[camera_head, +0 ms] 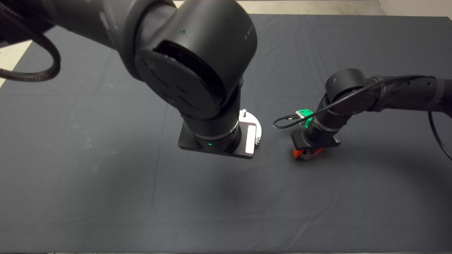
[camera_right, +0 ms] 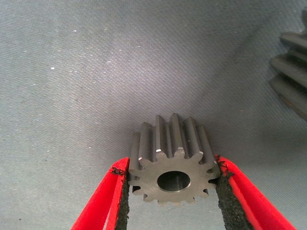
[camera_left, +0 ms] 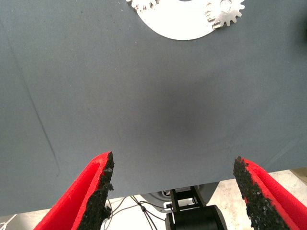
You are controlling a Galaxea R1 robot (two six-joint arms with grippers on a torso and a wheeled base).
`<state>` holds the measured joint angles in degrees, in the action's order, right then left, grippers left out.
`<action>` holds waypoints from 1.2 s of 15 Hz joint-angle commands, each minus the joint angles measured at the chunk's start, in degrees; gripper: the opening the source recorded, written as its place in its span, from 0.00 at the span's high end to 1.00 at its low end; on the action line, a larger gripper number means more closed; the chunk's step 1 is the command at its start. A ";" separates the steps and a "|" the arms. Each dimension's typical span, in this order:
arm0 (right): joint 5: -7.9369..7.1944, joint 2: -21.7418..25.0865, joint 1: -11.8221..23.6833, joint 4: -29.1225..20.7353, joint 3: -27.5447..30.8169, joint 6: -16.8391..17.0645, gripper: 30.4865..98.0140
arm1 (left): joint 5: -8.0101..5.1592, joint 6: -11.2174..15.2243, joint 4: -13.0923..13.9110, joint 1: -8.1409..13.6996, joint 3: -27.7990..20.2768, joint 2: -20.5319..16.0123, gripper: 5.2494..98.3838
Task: Remove an incorrectly installed larger gear and replace it with the correct smaller gear
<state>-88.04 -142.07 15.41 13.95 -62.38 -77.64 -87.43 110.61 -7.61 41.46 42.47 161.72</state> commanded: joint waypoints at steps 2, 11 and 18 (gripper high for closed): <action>-3.89 0.34 3.71 1.26 0.87 -0.32 0.84 | -3.54 0.22 -0.57 1.26 -0.48 0.05 0.37; -3.89 -0.89 32.10 -11.57 6.01 -2.69 0.88 | -3.54 0.22 -0.57 1.26 -0.39 -0.12 0.37; -3.72 -8.36 27.96 -11.31 -4.65 0.88 0.88 | -3.54 -0.30 -0.57 1.26 -0.21 -0.21 0.37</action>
<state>-87.74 -146.61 45.54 4.49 -61.24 -78.63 -87.42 110.53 -7.77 41.47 42.50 161.57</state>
